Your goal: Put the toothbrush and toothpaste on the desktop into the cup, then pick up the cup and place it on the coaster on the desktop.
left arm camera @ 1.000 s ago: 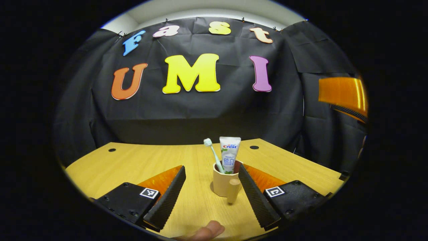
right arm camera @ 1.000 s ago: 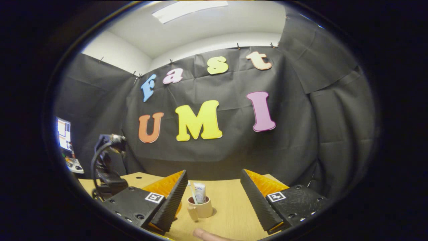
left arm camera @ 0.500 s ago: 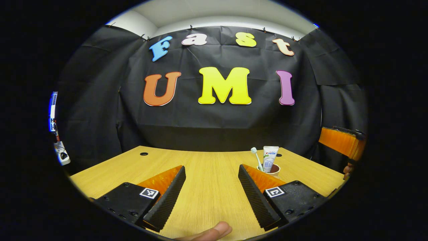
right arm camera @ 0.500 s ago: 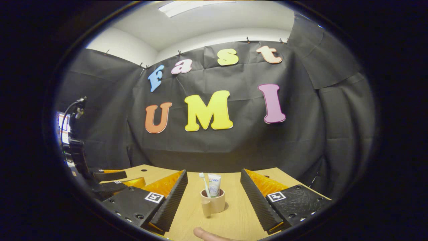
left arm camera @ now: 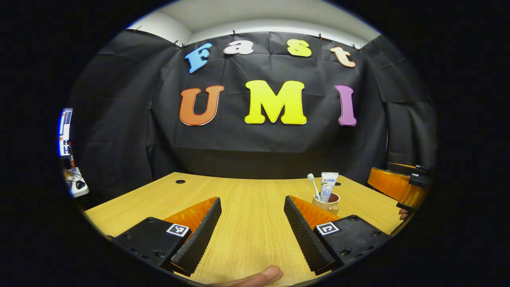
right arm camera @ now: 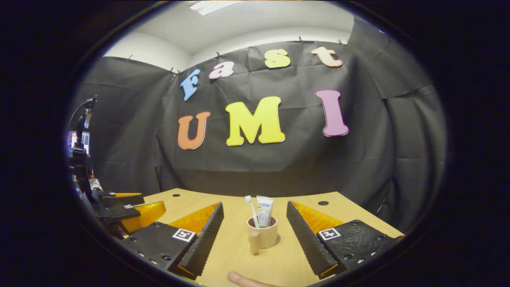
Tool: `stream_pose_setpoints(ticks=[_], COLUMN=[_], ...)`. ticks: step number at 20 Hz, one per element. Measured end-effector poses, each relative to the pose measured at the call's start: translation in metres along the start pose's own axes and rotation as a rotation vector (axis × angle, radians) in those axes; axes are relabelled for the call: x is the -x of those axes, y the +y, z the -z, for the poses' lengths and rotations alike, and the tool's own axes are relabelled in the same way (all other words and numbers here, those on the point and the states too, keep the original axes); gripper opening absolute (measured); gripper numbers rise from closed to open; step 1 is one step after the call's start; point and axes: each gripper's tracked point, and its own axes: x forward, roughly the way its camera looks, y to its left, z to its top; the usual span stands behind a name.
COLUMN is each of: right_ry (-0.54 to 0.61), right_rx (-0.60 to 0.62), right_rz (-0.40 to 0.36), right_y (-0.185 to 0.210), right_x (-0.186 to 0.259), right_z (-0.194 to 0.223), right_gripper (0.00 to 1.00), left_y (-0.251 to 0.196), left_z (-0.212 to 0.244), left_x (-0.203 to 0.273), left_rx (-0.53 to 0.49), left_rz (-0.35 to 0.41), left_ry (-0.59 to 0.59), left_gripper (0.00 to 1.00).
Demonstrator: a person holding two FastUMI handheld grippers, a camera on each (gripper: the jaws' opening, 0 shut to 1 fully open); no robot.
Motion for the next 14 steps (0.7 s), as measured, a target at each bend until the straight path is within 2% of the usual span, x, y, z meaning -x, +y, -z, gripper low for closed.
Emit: stream_pose_setpoints(ticks=[2, 3, 14], right_ry=[-0.005, -0.006, -0.002], right_rx=[0.004, 0.002, 0.005], right_rz=[0.011, 0.012, 0.009], right_y=[-0.003, -0.003, -0.001], right_x=[0.001, 0.001, 0.002], right_z=[-0.002, -0.003, -0.002], right_gripper=[0.93, 0.96, 0.96], left_y=[-0.003, -0.003, -0.003], left_z=[0.003, 0.005, 0.02], left_x=[-0.002, -0.002, -0.003], left_rx=[0.009, 0.014, 0.034], left_rz=[0.01, 0.012, 0.008], left_ry=[0.016, 0.022, 0.056], left_gripper=[1.0, 0.99, 1.0])
